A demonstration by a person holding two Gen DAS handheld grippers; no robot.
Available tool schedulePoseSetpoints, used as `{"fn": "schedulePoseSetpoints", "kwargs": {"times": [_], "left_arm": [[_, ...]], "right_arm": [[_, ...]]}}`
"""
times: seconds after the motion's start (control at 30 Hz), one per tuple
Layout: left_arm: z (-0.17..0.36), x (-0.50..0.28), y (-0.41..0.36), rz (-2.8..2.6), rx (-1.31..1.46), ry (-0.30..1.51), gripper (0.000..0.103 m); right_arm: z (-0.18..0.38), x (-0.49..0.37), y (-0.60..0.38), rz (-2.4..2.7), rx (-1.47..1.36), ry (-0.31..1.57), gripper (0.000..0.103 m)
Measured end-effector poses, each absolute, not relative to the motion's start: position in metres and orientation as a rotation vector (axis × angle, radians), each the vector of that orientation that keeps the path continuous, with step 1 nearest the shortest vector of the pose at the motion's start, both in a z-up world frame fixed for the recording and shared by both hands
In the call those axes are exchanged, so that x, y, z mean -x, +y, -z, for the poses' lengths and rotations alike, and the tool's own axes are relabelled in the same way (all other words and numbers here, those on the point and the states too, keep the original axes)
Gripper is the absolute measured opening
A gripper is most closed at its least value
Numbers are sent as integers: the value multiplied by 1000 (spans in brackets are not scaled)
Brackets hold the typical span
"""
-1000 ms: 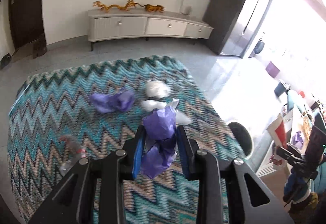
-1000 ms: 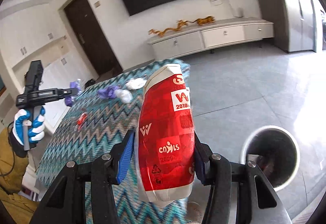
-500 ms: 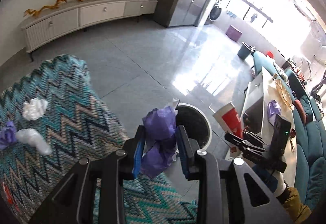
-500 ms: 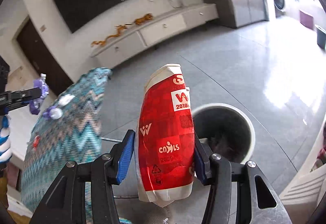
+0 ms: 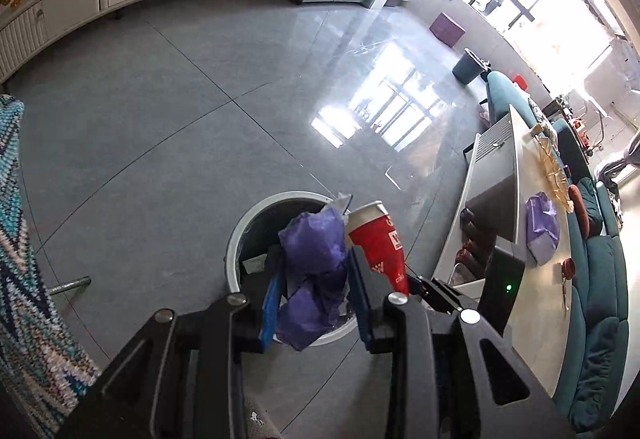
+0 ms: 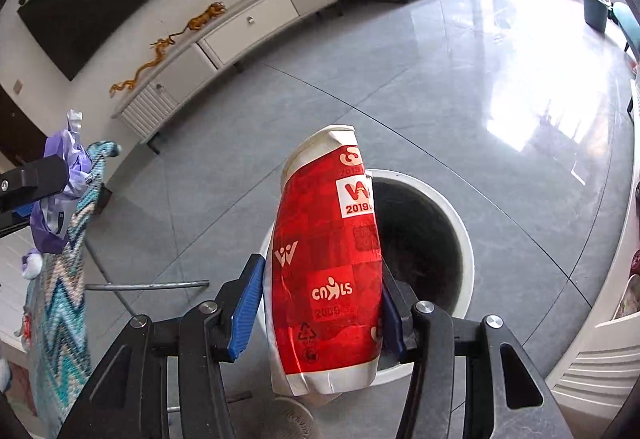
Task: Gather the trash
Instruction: 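Carry the purple bag and red cup to the bin and open both grippers, then return to the blanket and grasp the clear red-striped wrapper with the left gripper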
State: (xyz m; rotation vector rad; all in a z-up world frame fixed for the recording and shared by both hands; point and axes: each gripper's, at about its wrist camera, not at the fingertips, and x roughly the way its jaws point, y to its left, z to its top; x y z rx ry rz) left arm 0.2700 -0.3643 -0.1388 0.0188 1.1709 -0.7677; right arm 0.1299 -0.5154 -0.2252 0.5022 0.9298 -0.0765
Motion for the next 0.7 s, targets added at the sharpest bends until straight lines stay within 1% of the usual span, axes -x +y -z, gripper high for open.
{"fn": "schedulePoseSetpoints", "kwargs": {"times": [0.07,0.1,0.13,0.2,0.23,0.4,0.53,0.7], "left_arm": [[149,-278,-372,763,-2,1185,33],[153,-283,-374,764,18,1199,41],[157,-286,-375,761,40,1208,50],[161,-291,-373,753,75,1213,57],[163,-293,-372,753,87,1217,58],[162,-291,-364,739,74,1208,58],[142,-284,-343,715,44,1141,58],[109,-270,-295,673,36,1064,58]], "right_arm": [[234,-134,-521,95,-513,945,51],[238,-136,-524,104,-517,949,51],[242,-136,-527,112,-523,952,54],[246,-137,-531,132,-533,955,60],[247,-136,-533,139,-540,952,62],[240,-130,-532,148,-561,926,63],[221,-122,-529,140,-565,879,63],[191,-109,-516,135,-534,830,63]]}}
